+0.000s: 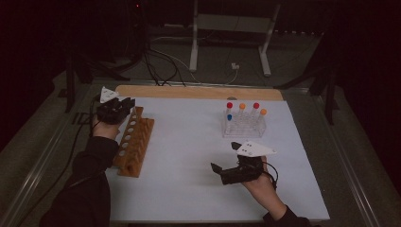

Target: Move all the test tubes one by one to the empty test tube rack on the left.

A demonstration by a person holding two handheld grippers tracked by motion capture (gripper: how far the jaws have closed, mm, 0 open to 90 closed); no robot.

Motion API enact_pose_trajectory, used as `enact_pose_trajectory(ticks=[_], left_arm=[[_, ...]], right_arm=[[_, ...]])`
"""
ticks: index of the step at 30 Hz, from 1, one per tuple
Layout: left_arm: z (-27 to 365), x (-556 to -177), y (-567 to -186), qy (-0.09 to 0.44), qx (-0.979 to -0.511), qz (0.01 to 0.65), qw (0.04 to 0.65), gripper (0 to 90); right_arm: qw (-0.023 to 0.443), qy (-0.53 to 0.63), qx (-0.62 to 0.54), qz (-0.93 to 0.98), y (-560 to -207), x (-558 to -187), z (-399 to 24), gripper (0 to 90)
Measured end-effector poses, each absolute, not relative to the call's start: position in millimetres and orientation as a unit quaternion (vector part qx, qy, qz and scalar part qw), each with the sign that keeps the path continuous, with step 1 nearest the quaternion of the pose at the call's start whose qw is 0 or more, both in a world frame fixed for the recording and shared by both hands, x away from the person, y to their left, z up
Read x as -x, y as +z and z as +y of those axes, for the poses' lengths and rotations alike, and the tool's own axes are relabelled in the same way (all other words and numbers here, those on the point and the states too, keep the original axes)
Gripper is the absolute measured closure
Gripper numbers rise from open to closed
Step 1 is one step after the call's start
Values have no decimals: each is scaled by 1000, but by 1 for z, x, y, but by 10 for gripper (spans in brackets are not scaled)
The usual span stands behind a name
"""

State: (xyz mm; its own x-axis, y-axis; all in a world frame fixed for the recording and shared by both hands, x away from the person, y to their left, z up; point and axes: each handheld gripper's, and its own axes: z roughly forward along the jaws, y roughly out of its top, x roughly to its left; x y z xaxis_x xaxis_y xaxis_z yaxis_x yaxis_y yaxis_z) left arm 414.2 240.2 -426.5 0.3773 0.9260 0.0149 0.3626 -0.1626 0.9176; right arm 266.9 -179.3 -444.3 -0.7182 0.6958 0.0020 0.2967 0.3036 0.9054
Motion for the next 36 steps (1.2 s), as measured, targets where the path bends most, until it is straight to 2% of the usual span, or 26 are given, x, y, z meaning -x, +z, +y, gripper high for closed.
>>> enact_pose_trajectory(ticks=[14, 31, 35, 36], left_arm=[[238, -415, -451, 304, -703, 470, 440, 778], [238, -417, -452, 309, -702, 470, 437, 775], [240, -417, -451, 309, -700, 475, 435, 753], [242, -417, -451, 305, -698, 478, 437, 695]], right_arm=[[199, 497, -318, 783, -444, -267, -179, 0], [197, 503, -316, 780, -442, -266, -180, 0], [195, 501, -315, 782, -441, -266, -180, 0], [194, 502, -315, 782, -441, -266, -181, 0]])
